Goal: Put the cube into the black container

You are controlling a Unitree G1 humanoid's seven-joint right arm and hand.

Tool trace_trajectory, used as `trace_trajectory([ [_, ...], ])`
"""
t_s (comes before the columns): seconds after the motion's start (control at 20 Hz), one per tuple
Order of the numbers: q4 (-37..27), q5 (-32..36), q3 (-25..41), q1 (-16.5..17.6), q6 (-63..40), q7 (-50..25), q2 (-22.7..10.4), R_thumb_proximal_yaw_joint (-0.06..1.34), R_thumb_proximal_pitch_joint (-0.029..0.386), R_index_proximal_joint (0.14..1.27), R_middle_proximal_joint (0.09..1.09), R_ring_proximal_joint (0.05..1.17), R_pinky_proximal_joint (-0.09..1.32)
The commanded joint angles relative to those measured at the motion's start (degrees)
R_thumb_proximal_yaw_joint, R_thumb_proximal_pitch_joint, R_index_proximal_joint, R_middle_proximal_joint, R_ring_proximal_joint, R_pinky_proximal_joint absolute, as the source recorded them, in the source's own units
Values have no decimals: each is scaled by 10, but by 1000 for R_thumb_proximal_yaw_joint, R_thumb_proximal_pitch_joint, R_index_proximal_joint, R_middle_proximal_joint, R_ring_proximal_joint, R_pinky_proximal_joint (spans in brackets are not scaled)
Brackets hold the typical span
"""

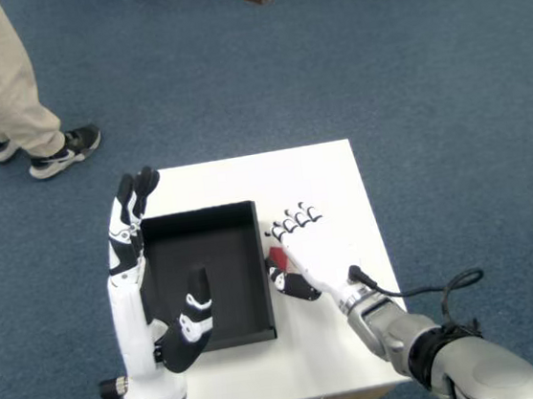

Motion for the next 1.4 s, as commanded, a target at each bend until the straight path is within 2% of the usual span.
trace_trajectory([
  [0.05,-3,3,-9,-27,3,-1,-1,487,109,377,258,171,-33],
  [0.55,2,16,-12,-36,6,27,-3,471,97,367,247,159,-47],
  [1.05,38,33,-12,-34,-4,61,-3,443,84,357,257,168,-51],
  [1.3,45,31,-11,-32,-6,68,-3,459,97,374,348,237,-41],
  [1.4,50,23,-9,-27,-9,73,-3,483,116,392,380,283,-15],
])
